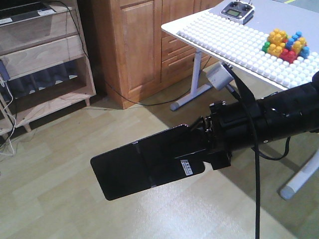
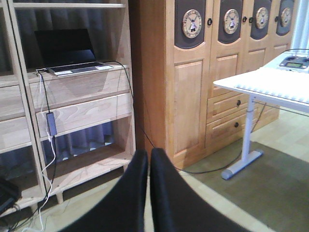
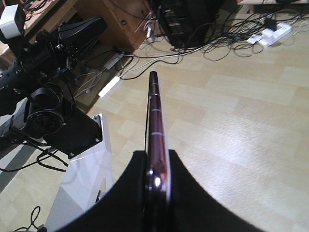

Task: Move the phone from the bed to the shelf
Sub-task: 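Hold the phone while the base drives to the wooden shelf unit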

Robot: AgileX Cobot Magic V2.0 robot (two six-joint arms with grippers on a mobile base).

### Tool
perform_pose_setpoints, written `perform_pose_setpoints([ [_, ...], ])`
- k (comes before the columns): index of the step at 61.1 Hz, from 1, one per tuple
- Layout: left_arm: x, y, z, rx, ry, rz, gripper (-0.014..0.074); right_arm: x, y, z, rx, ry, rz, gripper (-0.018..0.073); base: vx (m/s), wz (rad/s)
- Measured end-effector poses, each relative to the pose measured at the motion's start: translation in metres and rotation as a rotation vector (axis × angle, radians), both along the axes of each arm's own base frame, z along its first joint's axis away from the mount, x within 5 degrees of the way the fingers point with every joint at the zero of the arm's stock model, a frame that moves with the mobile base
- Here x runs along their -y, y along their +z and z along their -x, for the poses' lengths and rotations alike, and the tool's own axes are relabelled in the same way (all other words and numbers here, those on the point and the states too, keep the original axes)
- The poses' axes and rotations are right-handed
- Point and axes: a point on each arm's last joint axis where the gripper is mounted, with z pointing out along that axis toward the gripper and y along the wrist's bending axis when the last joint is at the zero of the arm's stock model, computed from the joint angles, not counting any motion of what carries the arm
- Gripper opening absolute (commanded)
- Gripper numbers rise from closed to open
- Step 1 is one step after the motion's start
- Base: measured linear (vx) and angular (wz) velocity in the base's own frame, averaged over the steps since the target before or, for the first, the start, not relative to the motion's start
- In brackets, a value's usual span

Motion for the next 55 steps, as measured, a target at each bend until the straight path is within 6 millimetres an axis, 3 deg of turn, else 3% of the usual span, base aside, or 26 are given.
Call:
perform_pose_setpoints([
  [55, 0.0000, 0.0000, 0.0000, 0.000, 0.000, 0.000, 0.0001, 0.0000, -0.0001, 0.0000, 0.000, 0.000, 0.001, -0.0002, 0.46, 0.14],
])
